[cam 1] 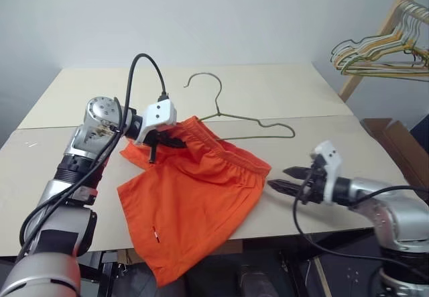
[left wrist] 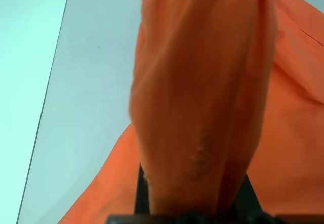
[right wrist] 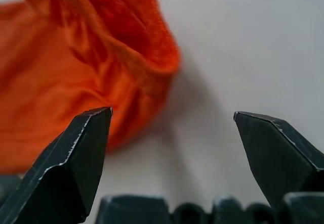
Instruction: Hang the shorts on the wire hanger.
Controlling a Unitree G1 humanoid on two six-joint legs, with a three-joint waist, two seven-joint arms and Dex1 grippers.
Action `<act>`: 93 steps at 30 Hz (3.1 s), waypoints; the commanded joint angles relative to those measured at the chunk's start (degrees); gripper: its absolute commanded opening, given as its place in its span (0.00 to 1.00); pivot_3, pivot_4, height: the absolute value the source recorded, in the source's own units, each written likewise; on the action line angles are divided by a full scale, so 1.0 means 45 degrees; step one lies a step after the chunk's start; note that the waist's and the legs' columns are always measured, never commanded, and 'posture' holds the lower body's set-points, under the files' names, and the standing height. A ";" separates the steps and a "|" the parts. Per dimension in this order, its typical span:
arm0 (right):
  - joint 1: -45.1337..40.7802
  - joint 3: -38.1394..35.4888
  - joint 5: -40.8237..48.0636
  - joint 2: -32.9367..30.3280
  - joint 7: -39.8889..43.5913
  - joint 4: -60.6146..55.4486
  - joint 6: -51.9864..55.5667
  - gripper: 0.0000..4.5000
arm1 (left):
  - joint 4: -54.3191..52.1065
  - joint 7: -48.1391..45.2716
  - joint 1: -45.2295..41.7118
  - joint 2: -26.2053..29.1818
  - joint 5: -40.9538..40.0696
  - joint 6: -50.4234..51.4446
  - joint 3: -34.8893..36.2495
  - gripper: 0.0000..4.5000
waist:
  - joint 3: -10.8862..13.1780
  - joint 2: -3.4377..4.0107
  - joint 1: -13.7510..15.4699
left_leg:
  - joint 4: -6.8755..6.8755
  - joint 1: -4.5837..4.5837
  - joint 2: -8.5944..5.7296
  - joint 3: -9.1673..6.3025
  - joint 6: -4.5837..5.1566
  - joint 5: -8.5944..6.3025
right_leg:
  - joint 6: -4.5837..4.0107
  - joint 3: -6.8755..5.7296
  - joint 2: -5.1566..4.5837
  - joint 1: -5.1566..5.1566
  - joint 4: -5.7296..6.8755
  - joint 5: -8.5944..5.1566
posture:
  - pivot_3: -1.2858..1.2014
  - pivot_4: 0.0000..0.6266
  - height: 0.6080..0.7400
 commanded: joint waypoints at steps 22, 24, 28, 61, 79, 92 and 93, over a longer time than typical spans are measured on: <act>-0.0782 0.0004 0.1913 -0.0943 -0.1274 0.0797 -0.0237 0.01 | -0.1233 -0.0744 0.0669 0.0918 -0.1066 0.0749 0.0890 0.00 | -0.0004 0.0003 0.0052 | 0.0001 -0.0002 -0.0005 -0.0001 0.0000 -0.0001 | 0.0001 -0.0003 -0.0006 0.0006 -0.0005 0.0000 | 0.49 0.03 1.00; -0.0951 0.0038 0.1772 -0.1812 -0.0790 0.1325 -0.0560 0.01 | -0.1388 -0.1494 0.0996 0.1413 -0.1351 0.0628 0.0900 0.00 | -0.0006 0.0004 0.0033 | 0.0001 0.0000 -0.0004 0.0000 0.0001 -0.0001 | 0.0002 -0.0003 -0.0004 0.0005 -0.0006 -0.0001 | 0.49 0.03 1.00; -0.1305 0.0323 0.1607 -0.3086 0.0068 0.2277 -0.1316 0.01 | -0.1334 -0.2120 0.1454 0.2185 -0.1535 0.0026 0.0645 0.00 | -0.0011 0.0003 0.0033 | 0.0000 0.0009 0.0000 0.0004 0.0001 -0.0001 | 0.0002 -0.0003 -0.0001 0.0006 -0.0006 -0.0001 | 0.49 0.02 1.00; -0.2618 0.1388 0.2112 -0.6092 0.2149 0.0578 -0.3106 0.01 | -0.0866 0.0003 0.2317 0.2002 0.0774 -0.0563 -0.0642 0.00 | -0.0076 -0.0001 0.0065 | 0.0003 0.0006 -0.0001 0.0007 0.0001 -0.0001 | 0.0004 -0.0005 -0.0006 0.0013 -0.0018 -0.0002 | 0.48 0.00 1.00; -0.3593 0.2874 0.0175 -0.6464 0.0577 -0.1059 -0.2495 0.96 | -0.1497 0.0169 0.1713 0.0985 0.0228 0.0385 -0.0262 0.00 | -0.0120 -0.0008 0.0067 | 0.0013 -0.0005 0.0002 0.0006 0.0002 -0.0002 | 0.0005 -0.0007 -0.0005 0.0004 -0.0015 -0.0003 | 0.48 0.01 1.00; -0.5909 0.5021 0.1239 -0.3174 -0.0681 -0.2468 -0.1306 0.96 | -0.0749 -0.0133 0.1149 0.0970 0.0730 0.0074 -0.0639 0.00 | -0.0140 -0.0018 -0.0112 | 0.0012 -0.0002 0.0008 0.0000 0.0003 -0.0002 | 0.0004 -0.0009 0.0002 0.0005 -0.0006 -0.0003 | 0.47 0.00 1.00; -0.6221 0.5400 0.1160 -0.2747 -0.0903 -0.2212 -0.1077 0.96 | -0.0728 -0.0151 0.1127 0.0971 0.0738 0.0069 -0.0635 0.00 | -0.0141 -0.0017 -0.0140 | 0.0012 -0.0008 0.0007 -0.0004 0.0002 -0.0002 | 0.0004 -0.0012 0.0001 0.0003 -0.0005 -0.0003 | 0.47 0.00 1.00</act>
